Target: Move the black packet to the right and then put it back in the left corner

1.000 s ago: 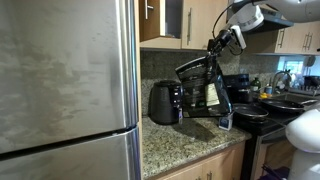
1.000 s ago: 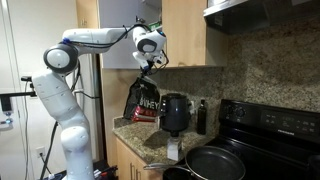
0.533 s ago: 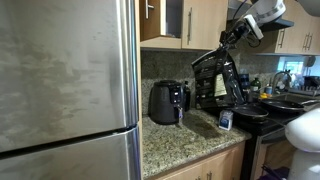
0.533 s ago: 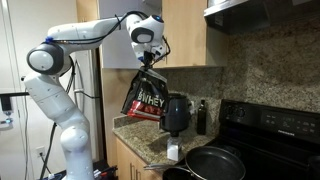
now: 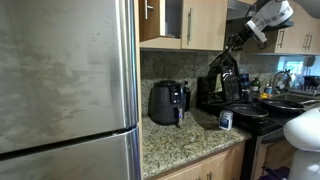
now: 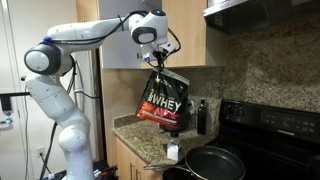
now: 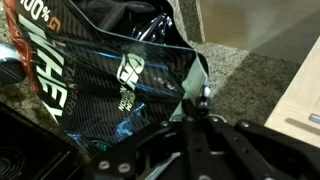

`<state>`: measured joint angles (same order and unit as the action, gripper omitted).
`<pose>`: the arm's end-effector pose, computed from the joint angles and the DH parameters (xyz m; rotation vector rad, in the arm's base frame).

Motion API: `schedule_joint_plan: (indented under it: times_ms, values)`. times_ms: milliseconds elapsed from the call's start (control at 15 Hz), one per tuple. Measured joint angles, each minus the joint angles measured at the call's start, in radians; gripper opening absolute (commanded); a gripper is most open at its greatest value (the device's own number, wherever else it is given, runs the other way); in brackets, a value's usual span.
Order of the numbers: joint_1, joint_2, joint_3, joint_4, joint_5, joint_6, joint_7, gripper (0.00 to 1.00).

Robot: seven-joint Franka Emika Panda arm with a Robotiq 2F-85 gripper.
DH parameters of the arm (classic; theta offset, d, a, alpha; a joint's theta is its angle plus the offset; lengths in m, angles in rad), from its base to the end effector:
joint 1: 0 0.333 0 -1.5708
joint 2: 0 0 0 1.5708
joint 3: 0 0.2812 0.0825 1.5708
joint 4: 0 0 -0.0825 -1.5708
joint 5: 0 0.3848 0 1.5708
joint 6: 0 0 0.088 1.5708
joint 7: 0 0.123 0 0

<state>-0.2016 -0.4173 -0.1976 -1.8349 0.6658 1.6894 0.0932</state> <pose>0.4288 -0.1290 0.6936 -2.3324 0.5669 -0.4574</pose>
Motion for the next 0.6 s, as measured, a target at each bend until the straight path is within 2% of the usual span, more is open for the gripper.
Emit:
schedule_joint_plan:
  times_ms: [400, 600]
  values:
    - [0.045, 0.125, 0.012, -0.121, 0.046, 0.372, -0.078, 0.01]
    - [0.078, 0.2, 0.013, -0.136, 0.113, 0.498, -0.132, 0.01]
